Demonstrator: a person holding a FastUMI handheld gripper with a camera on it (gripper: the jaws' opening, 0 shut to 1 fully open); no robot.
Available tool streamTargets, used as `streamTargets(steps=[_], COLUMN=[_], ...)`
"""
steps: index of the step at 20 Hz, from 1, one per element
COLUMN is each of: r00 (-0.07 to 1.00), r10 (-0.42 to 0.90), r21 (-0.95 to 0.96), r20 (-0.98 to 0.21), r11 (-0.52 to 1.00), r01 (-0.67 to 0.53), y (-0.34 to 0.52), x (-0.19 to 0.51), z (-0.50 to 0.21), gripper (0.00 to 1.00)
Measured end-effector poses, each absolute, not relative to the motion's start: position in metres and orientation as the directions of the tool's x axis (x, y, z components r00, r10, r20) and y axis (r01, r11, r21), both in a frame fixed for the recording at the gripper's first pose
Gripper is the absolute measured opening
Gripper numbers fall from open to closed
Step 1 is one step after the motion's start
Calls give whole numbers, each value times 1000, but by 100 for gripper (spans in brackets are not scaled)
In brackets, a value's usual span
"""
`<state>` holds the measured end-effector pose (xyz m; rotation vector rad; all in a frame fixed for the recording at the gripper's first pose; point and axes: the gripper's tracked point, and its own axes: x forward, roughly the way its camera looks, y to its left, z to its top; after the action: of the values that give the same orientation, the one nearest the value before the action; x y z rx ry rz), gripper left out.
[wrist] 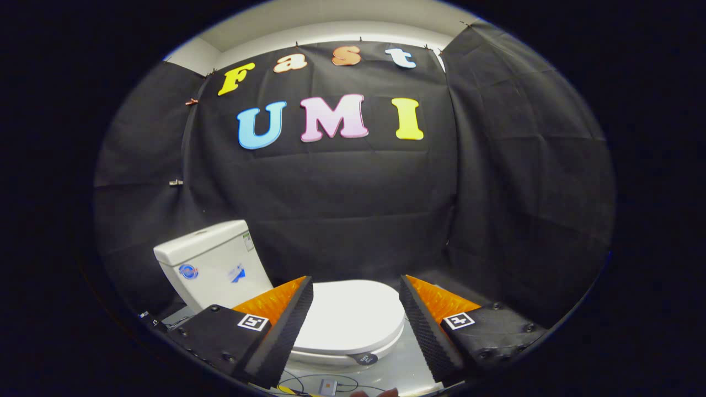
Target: Open the toilet lid.
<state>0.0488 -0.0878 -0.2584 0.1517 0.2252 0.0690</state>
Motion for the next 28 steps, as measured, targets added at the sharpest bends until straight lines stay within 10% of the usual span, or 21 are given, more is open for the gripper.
streamTargets(steps=[12,21,28], r00=[779,687,684], r10=[294,465,558], r21=[631,811,881], r20=[-553,-558,-470], r11=[759,482,347], r01=[161,333,322], y=[-107,-101,-89], x=[47,57,73], z=[-471,-537,-536], gripper=[99,96,43])
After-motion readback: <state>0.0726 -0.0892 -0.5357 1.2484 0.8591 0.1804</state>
